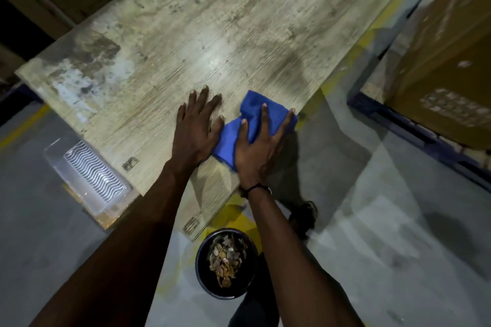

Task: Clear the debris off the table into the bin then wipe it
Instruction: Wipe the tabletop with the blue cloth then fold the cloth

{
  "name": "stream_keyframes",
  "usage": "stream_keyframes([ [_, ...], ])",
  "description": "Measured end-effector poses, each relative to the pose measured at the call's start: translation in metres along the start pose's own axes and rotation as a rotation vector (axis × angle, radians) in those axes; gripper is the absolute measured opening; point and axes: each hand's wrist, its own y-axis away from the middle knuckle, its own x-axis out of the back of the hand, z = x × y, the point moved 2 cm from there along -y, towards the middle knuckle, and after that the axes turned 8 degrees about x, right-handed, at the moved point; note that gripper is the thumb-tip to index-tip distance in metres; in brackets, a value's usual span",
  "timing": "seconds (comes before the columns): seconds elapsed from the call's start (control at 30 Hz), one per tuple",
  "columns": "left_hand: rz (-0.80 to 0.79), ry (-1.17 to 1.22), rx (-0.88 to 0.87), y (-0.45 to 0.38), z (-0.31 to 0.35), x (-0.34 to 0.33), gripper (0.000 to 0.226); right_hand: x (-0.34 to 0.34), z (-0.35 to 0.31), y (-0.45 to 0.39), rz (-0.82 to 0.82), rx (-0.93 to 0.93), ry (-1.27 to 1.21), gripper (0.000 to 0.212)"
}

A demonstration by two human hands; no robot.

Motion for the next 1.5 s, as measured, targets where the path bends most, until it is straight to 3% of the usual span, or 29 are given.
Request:
stream_keyframes([
  [0.23,-0.089,0.006,-0.142,-0.055,0.038,-0.016,0.055,0.001,0.0,0.018,-0.025,0.111,-0.093,0.054],
  [0.37,-0.093,-0.019,-0.188,-0.084,0.054,-0.027,0.056,0.002,0.032,-0.084,0.079,0.126,-0.098,0.051],
  [0.5,-0.071,-0.029,-0.21,-0.11,0.072,-0.037,0.053,0.009,0.052,-0.173,0.061,0.057,-0.163,0.051],
  [0.73,-0.078,-0.088,-0.21,-0.157,0.103,-0.047,0.053,0.019,0.03,-0.097,0.088,0.142,0.023,0.05],
  [0.83,-0.101,-0.121,-0.226,-0.177,0.114,-0.05,0.056,0.017,0.046,-0.142,0.047,0.173,-0.084,0.05],
  [1.03,-0.123,-0.154,-0.257,-0.211,0.131,-0.062,0.058,0.015,0.088,-0.296,0.147,0.081,-0.148,0.05],
  [1.3,-0.138,-0.173,-0.221,-0.28,0.178,-0.083,0.06,0.017,0.066,-0.212,0.085,0.108,-0.092,0.055],
  [1.4,-0.161,-0.189,-0.208,-0.316,0.202,-0.095,0.065,0.017,0.076,-0.259,0.213,0.058,-0.037,0.058],
  [1.5,-0.14,-0.21,-0.193,-0.347,0.222,-0.108,0.065,0.018,0.093,-0.325,0.19,-0.005,-0.139,0.06],
])
